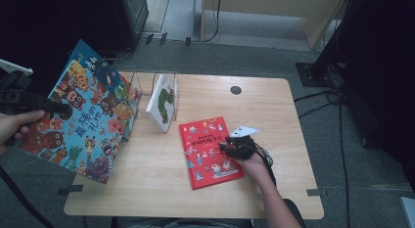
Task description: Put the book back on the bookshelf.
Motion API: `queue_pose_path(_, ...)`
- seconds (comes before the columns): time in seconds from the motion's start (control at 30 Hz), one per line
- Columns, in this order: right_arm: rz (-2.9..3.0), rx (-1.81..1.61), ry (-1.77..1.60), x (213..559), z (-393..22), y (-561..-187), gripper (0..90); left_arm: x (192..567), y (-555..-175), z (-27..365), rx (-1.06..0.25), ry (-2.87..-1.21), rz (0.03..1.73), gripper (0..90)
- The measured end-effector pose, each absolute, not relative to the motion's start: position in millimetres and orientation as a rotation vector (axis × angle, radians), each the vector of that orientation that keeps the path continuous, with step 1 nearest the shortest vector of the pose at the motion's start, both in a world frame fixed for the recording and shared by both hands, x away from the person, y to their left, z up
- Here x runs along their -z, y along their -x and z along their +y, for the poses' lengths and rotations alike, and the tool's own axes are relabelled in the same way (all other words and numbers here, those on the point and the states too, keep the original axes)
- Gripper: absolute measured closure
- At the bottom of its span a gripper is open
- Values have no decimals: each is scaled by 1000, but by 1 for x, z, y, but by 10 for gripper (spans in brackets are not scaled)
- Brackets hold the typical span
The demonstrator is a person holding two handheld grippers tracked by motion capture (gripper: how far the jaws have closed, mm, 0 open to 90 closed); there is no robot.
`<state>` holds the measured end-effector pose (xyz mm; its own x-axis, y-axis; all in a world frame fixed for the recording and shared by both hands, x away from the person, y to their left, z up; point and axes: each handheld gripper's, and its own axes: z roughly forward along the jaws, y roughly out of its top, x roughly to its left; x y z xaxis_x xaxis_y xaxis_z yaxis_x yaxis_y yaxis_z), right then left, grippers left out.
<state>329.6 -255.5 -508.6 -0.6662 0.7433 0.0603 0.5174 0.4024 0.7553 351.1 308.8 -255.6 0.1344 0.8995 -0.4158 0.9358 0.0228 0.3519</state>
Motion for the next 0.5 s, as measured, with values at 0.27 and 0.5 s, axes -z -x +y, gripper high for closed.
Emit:
queue_pose_path(0.27, 2384, -1120, -1094, 508, -255, -328, 569, 249, -371, 306, 52, -1860, 1796, 815)
queue_pose_path(0.5, 2382, -1117, -1093, 508, -255, -328, 568, 247, -393, 292, 14, -1871, 1809, 815)
